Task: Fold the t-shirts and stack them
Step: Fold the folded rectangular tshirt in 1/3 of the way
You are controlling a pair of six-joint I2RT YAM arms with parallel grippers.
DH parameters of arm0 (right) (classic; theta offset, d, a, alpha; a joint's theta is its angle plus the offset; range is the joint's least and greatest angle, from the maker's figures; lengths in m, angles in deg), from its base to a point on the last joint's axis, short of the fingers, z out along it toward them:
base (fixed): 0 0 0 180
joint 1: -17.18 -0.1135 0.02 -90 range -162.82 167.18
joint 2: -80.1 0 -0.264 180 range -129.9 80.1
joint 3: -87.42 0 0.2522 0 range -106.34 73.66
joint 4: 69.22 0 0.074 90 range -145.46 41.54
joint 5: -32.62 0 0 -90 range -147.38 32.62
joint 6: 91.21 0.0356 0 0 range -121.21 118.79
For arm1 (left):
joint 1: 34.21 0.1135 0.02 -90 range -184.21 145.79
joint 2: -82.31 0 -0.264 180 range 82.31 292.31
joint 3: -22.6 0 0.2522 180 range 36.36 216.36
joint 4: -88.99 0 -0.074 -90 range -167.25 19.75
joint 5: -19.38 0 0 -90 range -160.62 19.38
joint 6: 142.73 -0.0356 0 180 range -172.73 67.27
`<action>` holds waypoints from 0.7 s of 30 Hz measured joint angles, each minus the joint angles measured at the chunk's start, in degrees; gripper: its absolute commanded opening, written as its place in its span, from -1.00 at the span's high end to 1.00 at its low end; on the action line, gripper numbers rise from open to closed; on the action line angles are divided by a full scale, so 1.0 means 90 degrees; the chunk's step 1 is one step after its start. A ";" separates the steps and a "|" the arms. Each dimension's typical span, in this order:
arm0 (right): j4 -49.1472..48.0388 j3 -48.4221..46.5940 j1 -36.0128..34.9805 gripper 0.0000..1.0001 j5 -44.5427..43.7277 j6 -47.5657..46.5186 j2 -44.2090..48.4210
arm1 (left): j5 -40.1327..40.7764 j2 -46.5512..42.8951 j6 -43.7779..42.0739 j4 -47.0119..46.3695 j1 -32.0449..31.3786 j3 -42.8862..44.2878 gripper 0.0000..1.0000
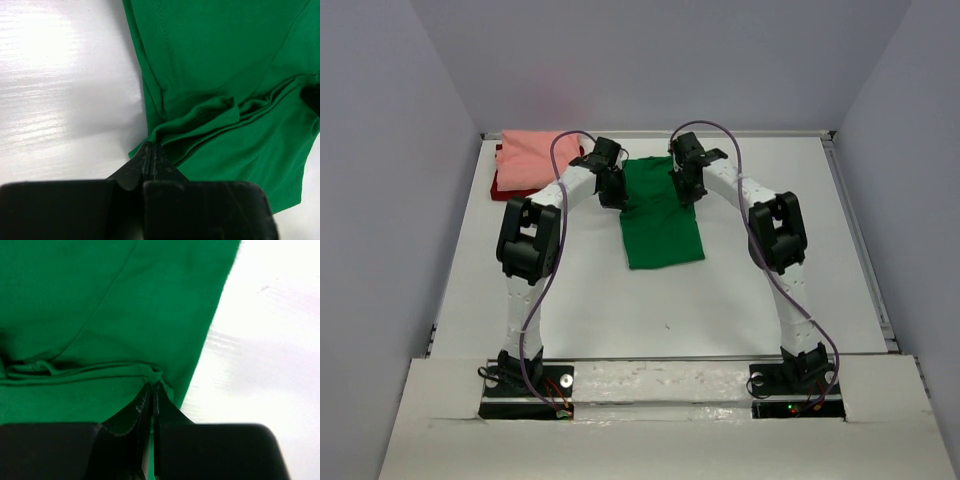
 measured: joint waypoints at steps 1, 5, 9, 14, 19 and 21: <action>0.0000 0.0063 -0.0032 0.98 -0.0058 0.0007 0.0058 | -0.0017 0.0000 -0.0005 0.0000 0.0000 0.0000 1.00; -0.0005 0.0245 -0.0112 0.99 -0.0318 0.0044 0.0294 | -0.0068 0.0000 -0.0032 -0.0012 0.0000 0.0000 1.00; -0.0046 0.0335 -0.0197 1.00 -0.0551 0.0117 0.0437 | -0.0095 0.0000 -0.0068 -0.0056 -0.0002 0.0000 1.00; -0.0097 0.0362 -0.0270 1.00 -0.0792 0.0199 0.0478 | -0.0172 0.0000 -0.0172 -0.0146 -0.0022 0.0000 1.00; -0.0117 0.0362 -0.0272 1.00 -0.1044 0.0250 0.0478 | -0.0216 0.0000 -0.0270 -0.0206 -0.0046 0.0000 1.00; -0.0117 0.0362 -0.0272 1.00 -0.1149 0.0257 0.0478 | -0.0216 0.0000 -0.0296 -0.0248 -0.0058 -0.0002 1.00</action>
